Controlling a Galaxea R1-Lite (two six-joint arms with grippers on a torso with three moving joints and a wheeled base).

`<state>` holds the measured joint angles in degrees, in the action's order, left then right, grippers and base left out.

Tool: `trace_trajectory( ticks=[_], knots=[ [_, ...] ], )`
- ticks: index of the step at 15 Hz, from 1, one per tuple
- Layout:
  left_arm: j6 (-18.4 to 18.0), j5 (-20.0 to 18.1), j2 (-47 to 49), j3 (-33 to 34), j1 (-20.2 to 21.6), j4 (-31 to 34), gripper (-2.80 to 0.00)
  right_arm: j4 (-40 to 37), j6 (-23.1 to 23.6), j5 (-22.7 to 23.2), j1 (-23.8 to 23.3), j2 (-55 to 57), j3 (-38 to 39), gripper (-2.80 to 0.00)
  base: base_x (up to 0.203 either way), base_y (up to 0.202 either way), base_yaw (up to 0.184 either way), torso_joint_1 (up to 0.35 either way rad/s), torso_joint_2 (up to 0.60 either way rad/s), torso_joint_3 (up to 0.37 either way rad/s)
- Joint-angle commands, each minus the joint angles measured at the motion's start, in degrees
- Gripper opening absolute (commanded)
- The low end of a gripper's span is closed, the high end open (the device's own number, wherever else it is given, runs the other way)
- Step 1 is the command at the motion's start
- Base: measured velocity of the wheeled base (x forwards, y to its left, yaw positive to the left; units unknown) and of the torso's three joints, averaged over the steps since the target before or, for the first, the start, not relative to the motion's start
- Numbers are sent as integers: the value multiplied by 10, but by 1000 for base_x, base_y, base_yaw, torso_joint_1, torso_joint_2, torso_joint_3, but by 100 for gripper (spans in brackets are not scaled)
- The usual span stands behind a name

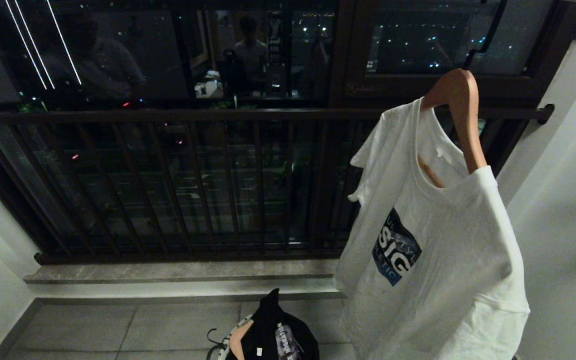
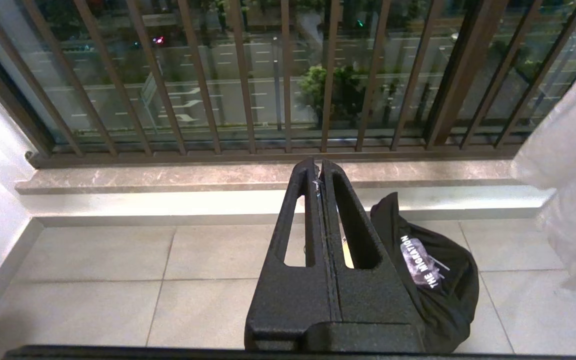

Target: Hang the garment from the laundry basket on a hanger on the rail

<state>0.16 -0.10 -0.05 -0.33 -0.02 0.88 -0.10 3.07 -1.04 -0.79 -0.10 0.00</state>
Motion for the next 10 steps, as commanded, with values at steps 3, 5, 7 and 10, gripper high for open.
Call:
trace_trajectory(
  ticks=[3, 5, 7, 10],
  knots=[
    [0, 0, 0, 0, -1, 0, -280, 0, 1, 1, 0, 0, 1, -280, 0, 0, 0, 0, 0, 0],
    [-1, 0, 0, 0, 0, 0, -280, 0, 1, 2, 0, 0, 0, -280, 0, 0, 0, 0, 0, 0],
    [0, 0, 0, 0, 0, 0, -280, 0, 0, 2, 0, 0, 1, -280, 0, 0, 0, 0, 0, 0],
    [1, 0, 0, 1, -1, 0, -280, 0, -1, 2, 0, 1, 1, -280, 0, 0, 0, -20, 23, 23]
  ],
)
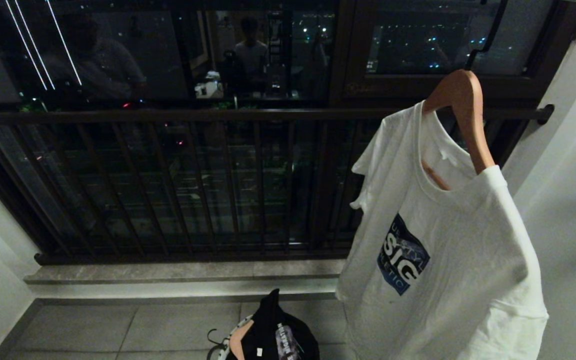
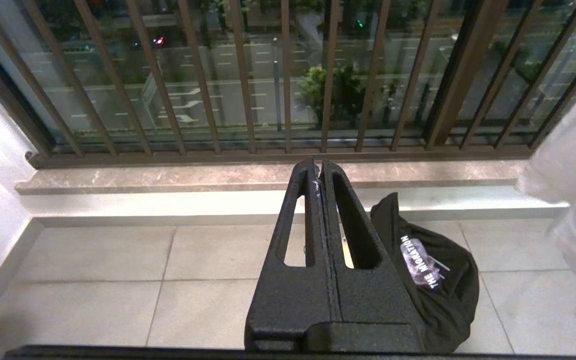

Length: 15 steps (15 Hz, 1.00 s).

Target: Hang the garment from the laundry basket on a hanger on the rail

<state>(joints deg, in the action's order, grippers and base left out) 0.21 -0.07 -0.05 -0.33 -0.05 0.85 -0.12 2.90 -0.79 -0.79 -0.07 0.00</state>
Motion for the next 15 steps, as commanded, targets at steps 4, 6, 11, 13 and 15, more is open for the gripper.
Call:
trace_trajectory(
  ticks=[4, 6, 11, 13, 15],
  knots=[
    [1, 0, 0, 1, 0, 0, -280, -1, -1, 0, 0, 1, 0, -280, 0, 0, 0, -128, 301, 156],
    [1, 0, 0, 0, 0, 0, -280, 0, -1, 0, 0, 0, 0, -280, 0, 0, 0, -147, 316, 168],
    [1, 0, 0, 1, 0, 0, -280, 0, -1, 0, 0, 1, 1, -280, 0, 0, 0, -134, 310, 174],
    [1, 0, 0, 1, 0, 0, -280, 0, -1, 0, 0, 1, 1, -280, 0, 0, 0, -139, 321, 172],
    [1, 0, 0, 0, 0, 1, -280, 0, -2, 0, 0, 0, 1, -280, 0, 0, 0, -142, 332, 178]
  ],
)
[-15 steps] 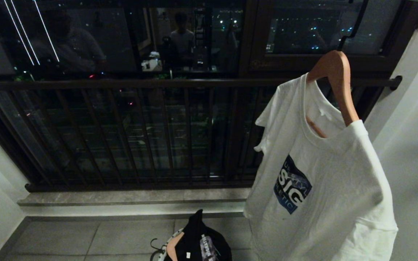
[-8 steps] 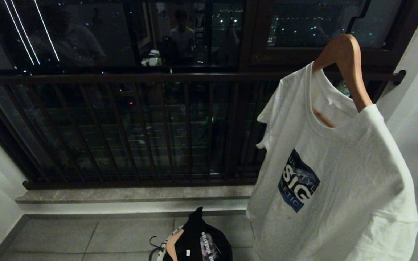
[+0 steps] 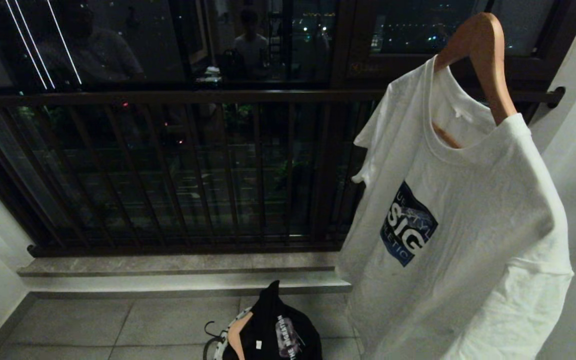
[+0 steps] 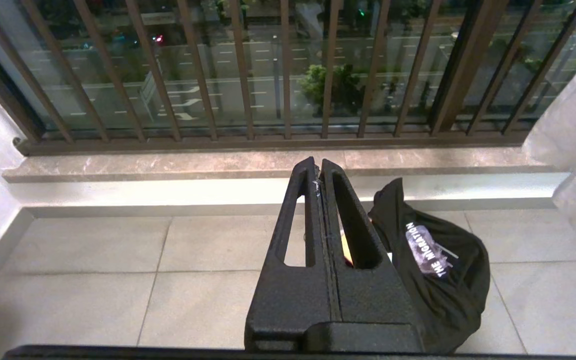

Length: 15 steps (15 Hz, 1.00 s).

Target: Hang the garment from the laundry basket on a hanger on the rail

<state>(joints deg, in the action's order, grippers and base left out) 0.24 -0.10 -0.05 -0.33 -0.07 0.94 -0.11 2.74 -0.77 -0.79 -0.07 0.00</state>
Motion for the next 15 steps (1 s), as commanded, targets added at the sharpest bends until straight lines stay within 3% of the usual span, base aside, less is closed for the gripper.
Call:
trace_trajectory(
  ticks=[1, 9, 15],
  knots=[
    [0, 0, 0, 0, 0, 0, -280, 0, 1, 0, 0, 0, 1, -280, 0, 0, 0, -125, 330, 188],
    [0, 0, 0, 1, 0, 0, -280, 0, 0, 0, 0, 0, 0, -280, 0, 0, 0, -155, 363, 210],
    [0, 0, 0, 0, 1, 0, -280, 0, 0, 0, 0, 0, 0, -280, 0, 0, 0, -214, 536, 311]
  ],
)
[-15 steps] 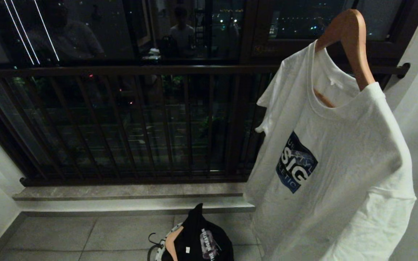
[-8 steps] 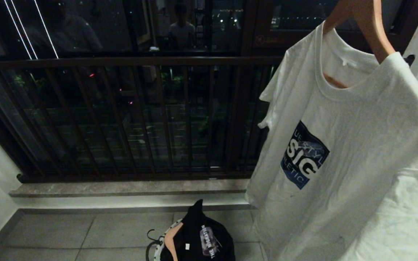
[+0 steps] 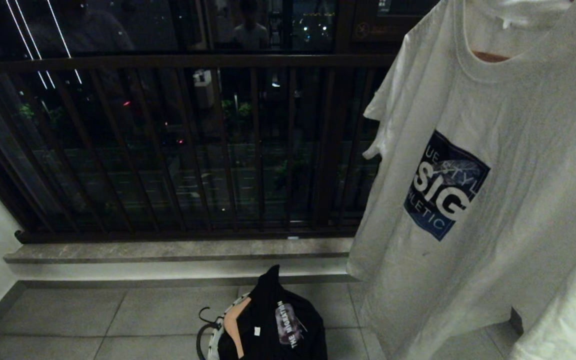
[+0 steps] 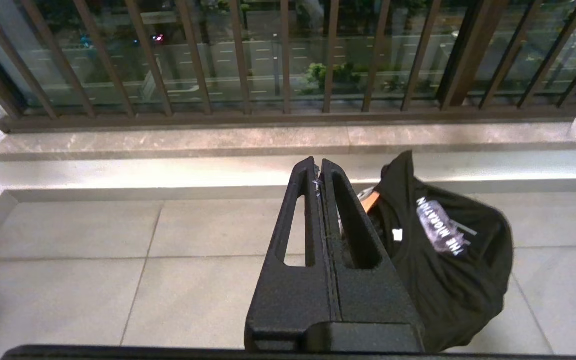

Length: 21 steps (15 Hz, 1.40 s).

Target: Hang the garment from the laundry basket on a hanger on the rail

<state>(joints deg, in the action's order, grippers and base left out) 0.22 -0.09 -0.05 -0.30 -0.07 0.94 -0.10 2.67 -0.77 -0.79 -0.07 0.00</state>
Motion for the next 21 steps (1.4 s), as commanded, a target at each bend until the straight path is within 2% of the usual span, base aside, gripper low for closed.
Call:
trace_trajectory(
  ticks=[1, 12, 21],
  knots=[
    [0, 0, 0, 0, 0, 0, -280, 0, 1, 0, 0, 0, 0, -280, 0, 0, 0, -203, 535, 330],
    [0, 0, 0, 0, 0, 0, -280, 0, 1, 0, 0, 0, 0, -280, 0, 0, 0, -166, 499, 330],
    [0, 0, 0, 0, 0, 0, -280, 0, 1, 0, 0, 0, 0, -280, 0, 0, 0, -73, 452, 376]
  ],
)
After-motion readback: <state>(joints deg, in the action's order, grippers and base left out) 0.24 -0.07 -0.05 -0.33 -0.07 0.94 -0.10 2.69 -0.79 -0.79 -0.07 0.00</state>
